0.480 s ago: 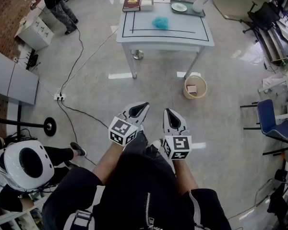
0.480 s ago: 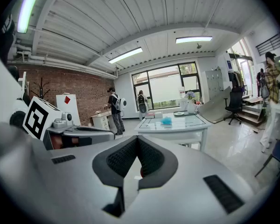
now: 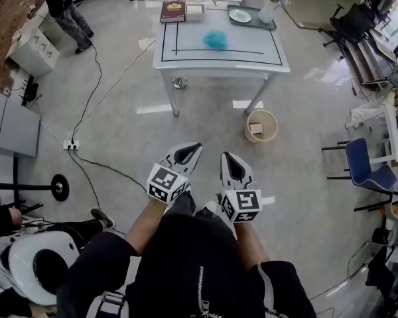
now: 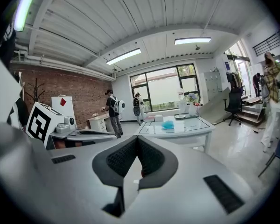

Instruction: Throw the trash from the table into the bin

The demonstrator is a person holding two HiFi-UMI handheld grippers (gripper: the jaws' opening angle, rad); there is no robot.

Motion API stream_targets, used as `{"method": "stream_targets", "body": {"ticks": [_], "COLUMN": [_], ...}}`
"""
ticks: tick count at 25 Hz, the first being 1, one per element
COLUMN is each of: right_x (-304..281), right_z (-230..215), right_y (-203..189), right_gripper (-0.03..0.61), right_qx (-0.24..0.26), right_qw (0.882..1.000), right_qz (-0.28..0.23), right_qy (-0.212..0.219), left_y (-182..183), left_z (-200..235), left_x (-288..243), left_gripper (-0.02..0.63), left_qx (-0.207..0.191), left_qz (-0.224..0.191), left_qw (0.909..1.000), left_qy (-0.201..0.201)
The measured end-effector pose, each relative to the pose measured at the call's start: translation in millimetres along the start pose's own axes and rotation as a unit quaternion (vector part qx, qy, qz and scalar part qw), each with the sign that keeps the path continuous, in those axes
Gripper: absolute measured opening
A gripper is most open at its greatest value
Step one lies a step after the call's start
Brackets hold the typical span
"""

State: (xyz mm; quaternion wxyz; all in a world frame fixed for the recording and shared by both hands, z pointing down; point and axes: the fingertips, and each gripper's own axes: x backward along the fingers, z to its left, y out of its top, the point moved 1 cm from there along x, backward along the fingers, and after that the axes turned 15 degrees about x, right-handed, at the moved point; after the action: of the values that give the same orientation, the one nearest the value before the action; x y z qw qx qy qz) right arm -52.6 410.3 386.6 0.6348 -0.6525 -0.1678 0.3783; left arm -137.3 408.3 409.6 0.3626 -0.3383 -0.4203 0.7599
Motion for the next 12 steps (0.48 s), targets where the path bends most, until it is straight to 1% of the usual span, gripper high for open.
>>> {"method": "stream_targets", "body": {"ticks": [5, 12], "right_x": [-39.7, -74.9], "right_z": [12.0, 13.7], "right_y": [8.0, 14.7], "right_gripper": [0.008, 0.008], "right_qx": [0.002, 0.003], "right_qw": [1.000, 1.000], "right_qz": [0.000, 0.012], "right_qy": [-0.010, -0.019], "left_y": [15.3, 24.4], "left_z": [37.0, 78.1], "left_x": [-1.6, -6.2], "left_gripper": [0.005, 0.005], "left_qx": [-0.005, 0.015], "left_qz": [-0.010, -0.004], "left_qw": [0.9999, 0.9999], "left_qy": [-0.011, -0.008]}}
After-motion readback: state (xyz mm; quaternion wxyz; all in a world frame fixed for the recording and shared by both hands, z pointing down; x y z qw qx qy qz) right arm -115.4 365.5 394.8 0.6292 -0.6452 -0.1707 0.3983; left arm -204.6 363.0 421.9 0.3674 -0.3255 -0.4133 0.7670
